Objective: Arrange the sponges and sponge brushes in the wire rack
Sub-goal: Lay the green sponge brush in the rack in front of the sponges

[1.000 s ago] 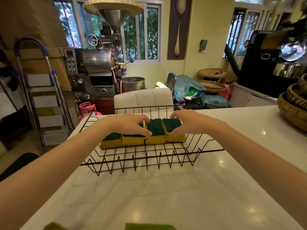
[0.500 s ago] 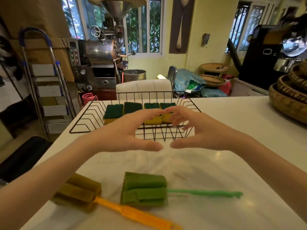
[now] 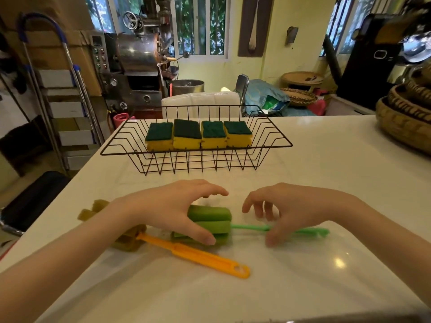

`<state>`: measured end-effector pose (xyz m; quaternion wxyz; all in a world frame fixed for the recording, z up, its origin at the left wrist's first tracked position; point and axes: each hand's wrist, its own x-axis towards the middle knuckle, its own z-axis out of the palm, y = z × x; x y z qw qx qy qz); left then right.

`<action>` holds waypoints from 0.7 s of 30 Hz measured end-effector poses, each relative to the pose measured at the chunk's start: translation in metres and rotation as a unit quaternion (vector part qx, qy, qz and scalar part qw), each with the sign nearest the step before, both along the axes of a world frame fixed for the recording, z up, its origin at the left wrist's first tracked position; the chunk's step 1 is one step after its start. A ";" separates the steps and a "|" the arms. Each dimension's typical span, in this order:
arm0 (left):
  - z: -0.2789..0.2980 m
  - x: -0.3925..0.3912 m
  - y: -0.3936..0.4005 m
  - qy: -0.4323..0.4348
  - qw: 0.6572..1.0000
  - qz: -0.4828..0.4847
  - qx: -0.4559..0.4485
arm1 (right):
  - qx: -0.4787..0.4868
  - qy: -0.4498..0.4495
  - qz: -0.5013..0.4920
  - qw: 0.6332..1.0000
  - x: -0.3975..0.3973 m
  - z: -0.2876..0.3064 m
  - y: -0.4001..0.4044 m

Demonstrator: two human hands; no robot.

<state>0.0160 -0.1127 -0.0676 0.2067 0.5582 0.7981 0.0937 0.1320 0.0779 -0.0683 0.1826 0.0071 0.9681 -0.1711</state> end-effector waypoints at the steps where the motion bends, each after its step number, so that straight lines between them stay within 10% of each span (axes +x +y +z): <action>1: -0.002 -0.001 0.000 0.004 1.000 -0.001 -0.001 | 0.001 0.002 0.001 1.000 0.000 -0.001 0.001; 21: 0.057 -0.044 -0.009 -0.005 0.992 0.048 0.119 | -0.022 0.165 0.032 0.985 -0.035 0.054 0.018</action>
